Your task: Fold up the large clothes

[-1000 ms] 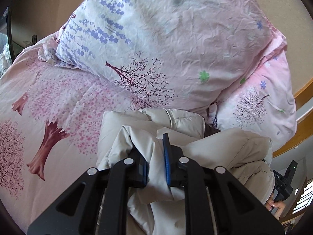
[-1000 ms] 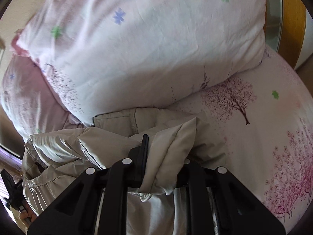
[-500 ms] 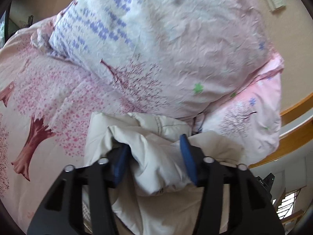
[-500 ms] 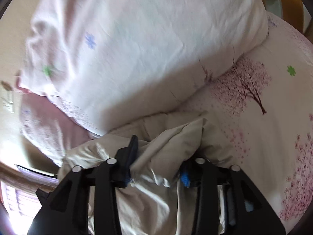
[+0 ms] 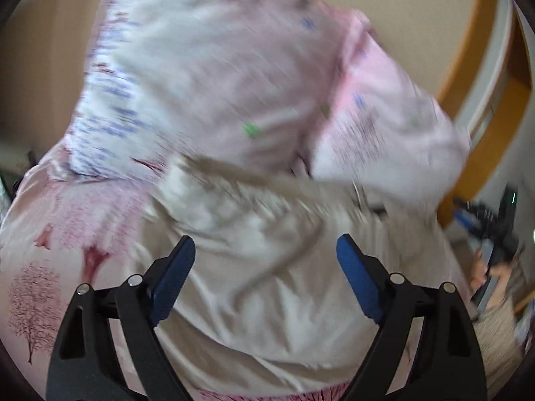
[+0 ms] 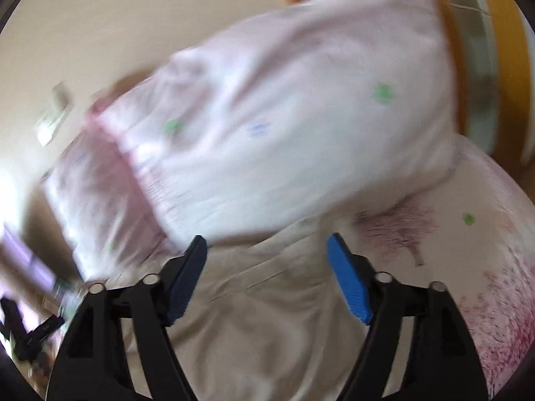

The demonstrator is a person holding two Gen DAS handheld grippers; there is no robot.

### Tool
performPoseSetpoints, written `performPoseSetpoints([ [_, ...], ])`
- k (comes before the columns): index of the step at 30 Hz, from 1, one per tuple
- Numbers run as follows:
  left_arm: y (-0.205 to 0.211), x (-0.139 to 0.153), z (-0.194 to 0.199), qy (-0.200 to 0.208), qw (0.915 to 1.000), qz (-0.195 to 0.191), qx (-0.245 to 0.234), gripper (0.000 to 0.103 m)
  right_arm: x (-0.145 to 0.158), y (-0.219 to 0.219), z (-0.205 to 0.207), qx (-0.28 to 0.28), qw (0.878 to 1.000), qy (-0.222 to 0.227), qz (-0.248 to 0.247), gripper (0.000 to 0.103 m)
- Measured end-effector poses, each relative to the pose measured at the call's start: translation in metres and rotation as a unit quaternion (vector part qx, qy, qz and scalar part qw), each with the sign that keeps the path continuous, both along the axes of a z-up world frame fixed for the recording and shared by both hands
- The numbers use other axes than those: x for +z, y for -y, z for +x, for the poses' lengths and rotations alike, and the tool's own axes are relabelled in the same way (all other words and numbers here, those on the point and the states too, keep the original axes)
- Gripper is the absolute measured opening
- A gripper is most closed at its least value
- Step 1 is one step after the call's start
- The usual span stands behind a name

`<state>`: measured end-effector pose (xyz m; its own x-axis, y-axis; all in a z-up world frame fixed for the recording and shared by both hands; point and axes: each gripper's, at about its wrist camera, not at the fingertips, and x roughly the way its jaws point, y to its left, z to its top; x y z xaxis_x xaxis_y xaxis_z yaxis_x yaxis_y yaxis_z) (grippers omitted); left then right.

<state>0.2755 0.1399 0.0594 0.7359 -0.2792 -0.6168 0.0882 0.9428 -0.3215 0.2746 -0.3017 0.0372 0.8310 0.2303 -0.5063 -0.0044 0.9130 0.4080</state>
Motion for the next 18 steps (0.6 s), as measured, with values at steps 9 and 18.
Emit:
performPoseSetpoints([
  [9, 0.04, -0.035, 0.033, -0.057, 0.9969, 0.054, 0.009, 0.083, -0.04, -0.119, 0.023, 0.146, 0.967, -0.133, -0.161, 0.031],
  [18, 0.034, -0.042, 0.062, -0.075, 0.9932, 0.072, 0.053, 0.083, -0.064, -0.122, 0.092, 0.108, 0.957, -0.24, -0.123, 0.029],
])
